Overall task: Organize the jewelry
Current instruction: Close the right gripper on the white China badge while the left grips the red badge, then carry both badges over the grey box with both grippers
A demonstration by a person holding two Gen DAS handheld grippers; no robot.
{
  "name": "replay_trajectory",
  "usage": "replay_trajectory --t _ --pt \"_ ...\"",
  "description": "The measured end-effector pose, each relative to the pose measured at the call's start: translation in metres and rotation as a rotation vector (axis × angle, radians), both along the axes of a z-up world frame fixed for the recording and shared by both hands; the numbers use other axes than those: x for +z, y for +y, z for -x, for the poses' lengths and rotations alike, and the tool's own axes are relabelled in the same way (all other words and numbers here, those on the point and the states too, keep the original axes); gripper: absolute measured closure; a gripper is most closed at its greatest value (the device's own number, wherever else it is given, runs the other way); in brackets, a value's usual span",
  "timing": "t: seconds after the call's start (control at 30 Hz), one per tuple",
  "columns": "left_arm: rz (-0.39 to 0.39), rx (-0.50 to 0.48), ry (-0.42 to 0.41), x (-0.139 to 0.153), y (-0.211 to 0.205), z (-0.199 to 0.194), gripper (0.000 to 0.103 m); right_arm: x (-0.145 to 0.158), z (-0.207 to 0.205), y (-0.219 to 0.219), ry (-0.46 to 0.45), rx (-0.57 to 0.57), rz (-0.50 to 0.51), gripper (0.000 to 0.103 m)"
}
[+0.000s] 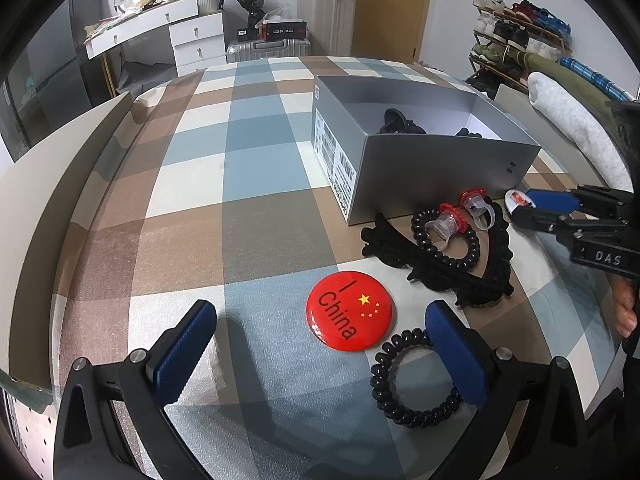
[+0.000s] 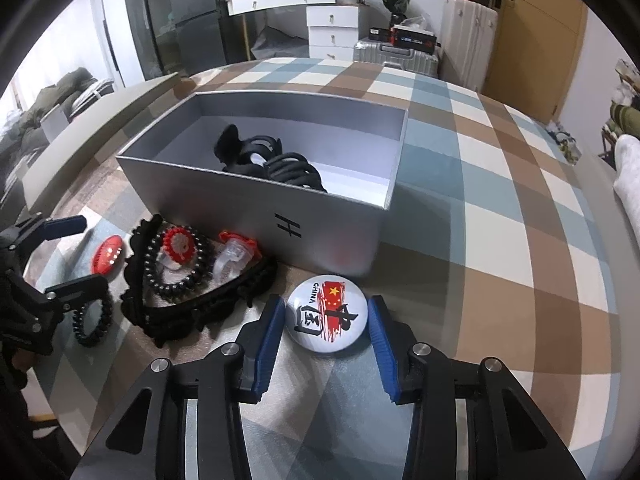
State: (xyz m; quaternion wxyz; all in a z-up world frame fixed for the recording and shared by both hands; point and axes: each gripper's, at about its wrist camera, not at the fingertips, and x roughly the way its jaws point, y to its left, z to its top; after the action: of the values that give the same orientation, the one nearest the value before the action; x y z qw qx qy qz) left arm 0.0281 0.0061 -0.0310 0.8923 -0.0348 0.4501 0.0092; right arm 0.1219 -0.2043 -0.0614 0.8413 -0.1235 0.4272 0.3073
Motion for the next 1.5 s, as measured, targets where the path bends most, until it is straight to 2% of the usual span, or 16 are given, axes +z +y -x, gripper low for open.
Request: replay_trajectory --t 0.2,0.4,0.6,0.7,0.8,0.9,0.93,1.2,1.5 --pt "0.005 0.007 0.002 0.0 0.002 -0.001 0.002 0.01 0.002 -0.004 -0.012 0.002 -0.027 0.062" --pt "0.002 0.008 -0.004 0.0 0.001 -0.002 0.014 0.017 0.002 -0.008 -0.022 -0.007 -0.046 0.061" --pt "0.01 -0.004 -0.012 0.003 -0.001 -0.003 0.016 0.022 0.003 -0.01 -0.029 -0.007 -0.058 0.061" --pt "-0.011 -0.001 -0.006 0.001 -0.004 -0.005 0.032 0.022 0.003 -0.01 -0.03 -0.007 -0.059 0.061" --pt "-0.037 0.0 -0.007 0.001 -0.005 -0.006 0.039 0.023 0.004 -0.009 -0.032 -0.004 -0.059 0.061" --pt "-0.056 -0.014 -0.018 0.001 -0.008 -0.004 0.063 0.024 0.005 -0.009 -0.034 -0.003 -0.058 0.061" --pt "-0.051 -0.024 -0.02 0.002 -0.008 -0.003 0.066 0.024 0.005 -0.009 -0.034 -0.003 -0.059 0.061" --pt "-0.054 -0.048 -0.048 0.006 -0.013 -0.001 0.066 0.024 0.004 -0.009 -0.038 -0.005 -0.059 0.061" --pt "-0.034 -0.05 -0.153 0.028 -0.013 0.006 0.066 0.034 0.005 -0.015 -0.044 -0.007 -0.103 0.061"
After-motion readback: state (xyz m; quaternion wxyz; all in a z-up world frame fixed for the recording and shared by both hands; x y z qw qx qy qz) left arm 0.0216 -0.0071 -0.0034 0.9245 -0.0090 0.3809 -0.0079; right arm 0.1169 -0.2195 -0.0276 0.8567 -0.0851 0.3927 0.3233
